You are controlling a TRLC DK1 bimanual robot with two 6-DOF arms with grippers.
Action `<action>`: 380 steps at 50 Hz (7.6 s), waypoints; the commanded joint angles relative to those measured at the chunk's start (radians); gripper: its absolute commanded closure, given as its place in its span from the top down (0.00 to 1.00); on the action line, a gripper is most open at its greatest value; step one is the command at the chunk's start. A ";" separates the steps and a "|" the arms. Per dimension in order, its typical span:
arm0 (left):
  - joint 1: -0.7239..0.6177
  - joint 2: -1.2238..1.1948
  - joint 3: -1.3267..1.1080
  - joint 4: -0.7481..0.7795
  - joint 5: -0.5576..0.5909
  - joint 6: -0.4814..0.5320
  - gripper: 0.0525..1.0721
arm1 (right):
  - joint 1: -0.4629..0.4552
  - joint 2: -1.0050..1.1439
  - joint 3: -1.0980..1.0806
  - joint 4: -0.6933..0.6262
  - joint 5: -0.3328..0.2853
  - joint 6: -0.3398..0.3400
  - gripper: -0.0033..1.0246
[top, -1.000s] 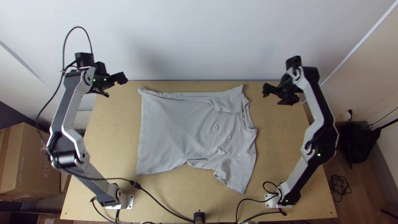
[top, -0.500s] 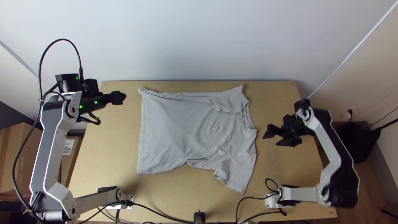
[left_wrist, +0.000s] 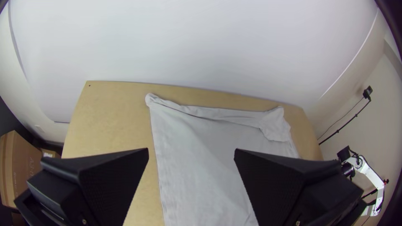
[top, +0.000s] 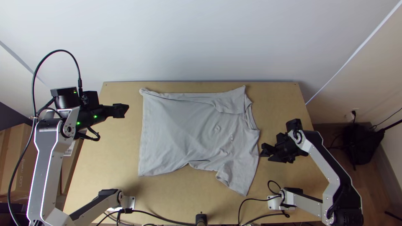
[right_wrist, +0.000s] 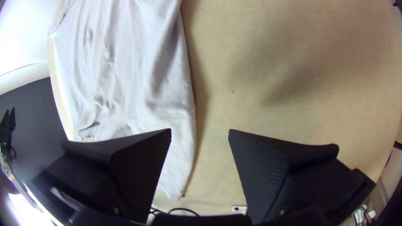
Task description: Fold the t-shirt
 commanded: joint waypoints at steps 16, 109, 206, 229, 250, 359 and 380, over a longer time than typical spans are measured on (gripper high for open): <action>-0.009 -0.033 -0.028 -0.023 0.010 -0.004 0.96 | 0.069 0.022 -0.103 0.130 -0.015 0.051 0.61; -0.660 0.231 -0.588 -0.360 -0.396 0.335 0.73 | 0.105 -0.035 -0.146 0.242 -0.021 0.151 0.03; -0.201 0.208 -0.350 0.109 -0.152 0.112 0.03 | 0.032 -0.208 0.023 0.228 -0.019 0.025 0.03; -0.209 0.336 -0.348 0.252 -0.154 0.035 0.42 | 0.079 -0.204 0.002 0.240 -0.019 0.048 0.03; -0.104 0.261 -0.307 0.269 -0.103 -0.011 0.95 | 0.161 -0.219 -0.063 0.277 -0.018 0.100 0.03; -0.017 0.165 0.080 0.102 -0.137 -0.049 0.03 | 0.164 0.028 0.586 0.245 0.091 0.143 0.03; 0.044 0.203 0.535 0.097 -0.169 -0.073 0.03 | 0.164 0.280 1.289 0.114 0.154 0.079 0.03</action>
